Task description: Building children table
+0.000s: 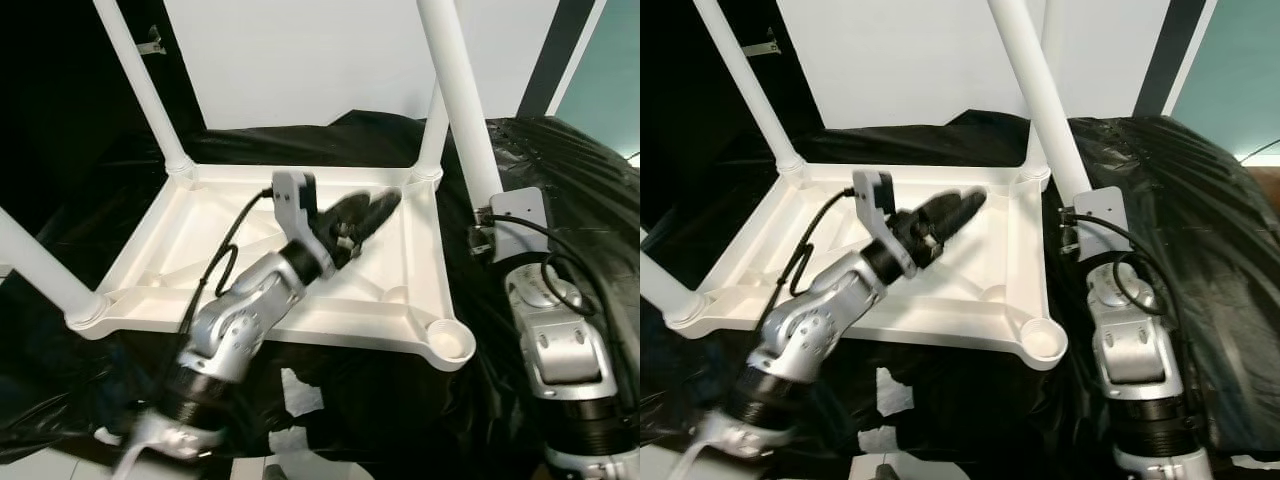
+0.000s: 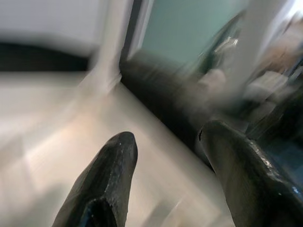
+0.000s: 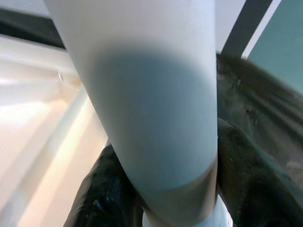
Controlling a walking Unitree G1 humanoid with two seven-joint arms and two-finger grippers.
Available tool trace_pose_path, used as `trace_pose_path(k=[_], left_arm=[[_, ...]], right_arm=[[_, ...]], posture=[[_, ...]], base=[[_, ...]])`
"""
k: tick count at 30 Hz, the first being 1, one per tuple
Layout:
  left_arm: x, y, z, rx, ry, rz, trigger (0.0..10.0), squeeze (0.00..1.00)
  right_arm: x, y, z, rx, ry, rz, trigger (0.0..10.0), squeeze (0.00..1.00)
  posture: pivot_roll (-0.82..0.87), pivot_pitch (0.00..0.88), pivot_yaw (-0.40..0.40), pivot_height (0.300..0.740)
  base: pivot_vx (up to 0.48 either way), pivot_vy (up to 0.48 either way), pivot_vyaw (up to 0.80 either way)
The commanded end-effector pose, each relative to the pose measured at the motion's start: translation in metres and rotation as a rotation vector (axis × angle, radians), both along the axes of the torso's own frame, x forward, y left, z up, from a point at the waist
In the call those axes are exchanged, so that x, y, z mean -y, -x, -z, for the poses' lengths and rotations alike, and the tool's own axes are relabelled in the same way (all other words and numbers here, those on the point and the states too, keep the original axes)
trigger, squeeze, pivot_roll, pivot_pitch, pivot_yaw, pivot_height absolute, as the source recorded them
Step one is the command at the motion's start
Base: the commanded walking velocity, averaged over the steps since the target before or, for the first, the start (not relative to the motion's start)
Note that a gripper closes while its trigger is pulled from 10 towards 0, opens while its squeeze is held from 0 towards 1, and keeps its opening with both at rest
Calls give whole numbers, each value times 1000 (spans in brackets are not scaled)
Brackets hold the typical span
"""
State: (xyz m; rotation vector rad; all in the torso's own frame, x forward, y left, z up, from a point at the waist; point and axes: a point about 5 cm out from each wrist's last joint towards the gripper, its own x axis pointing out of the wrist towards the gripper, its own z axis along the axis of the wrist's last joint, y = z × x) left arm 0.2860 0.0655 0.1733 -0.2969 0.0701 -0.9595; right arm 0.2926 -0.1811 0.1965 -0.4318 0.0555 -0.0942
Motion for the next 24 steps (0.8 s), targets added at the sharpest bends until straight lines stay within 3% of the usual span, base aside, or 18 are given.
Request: trace_pose_path(k=[1, 4, 11, 16, 17, 19, 24], left_arm=[[7, 40, -3, 170, 74, 797, 10000, 0], [-1, 49, 13, 119, -27, 864, 10000, 0], [-10, 54, 29, 81, -114, 908, 10000, 0], [-13, 53, 33, 98, -165, 923, 10000, 0], [-16, 53, 40, 125, -255, 942, 10000, 0], [-18, 54, 47, 136, -322, 954, 10000, 0], [-21, 54, 52, 130, -362, 981, 10000, 0]], right_arm=[[-7, 1, -6, 36, -12, -23, 10000, 0], [-8, 3, -3, 34, -15, -15, 10000, 0], [-5, 3, -2, 33, -19, -2, 10000, 0], [-6, 2, -2, 35, -19, -2, 10000, 0], [-7, 2, -2, 37, -20, -5, 10000, 0], [-9, 1, -3, 39, -20, -9, 10000, 0], [-12, 1, -4, 46, -21, -16, 10000, 0]], posture=[[-109, 0, 53, 740], [-110, 0, 55, 740], [-112, 0, 56, 740], [-111, 0, 53, 740], [-111, 0, 54, 740], [-112, 0, 54, 740], [-115, 0, 55, 740]], base=[[0, 0, 0], [0, 0, 0], [0, 0, 0], [0, 0, 0], [0, 0, 0], [0, 0, 0], [0, 0, 0]])
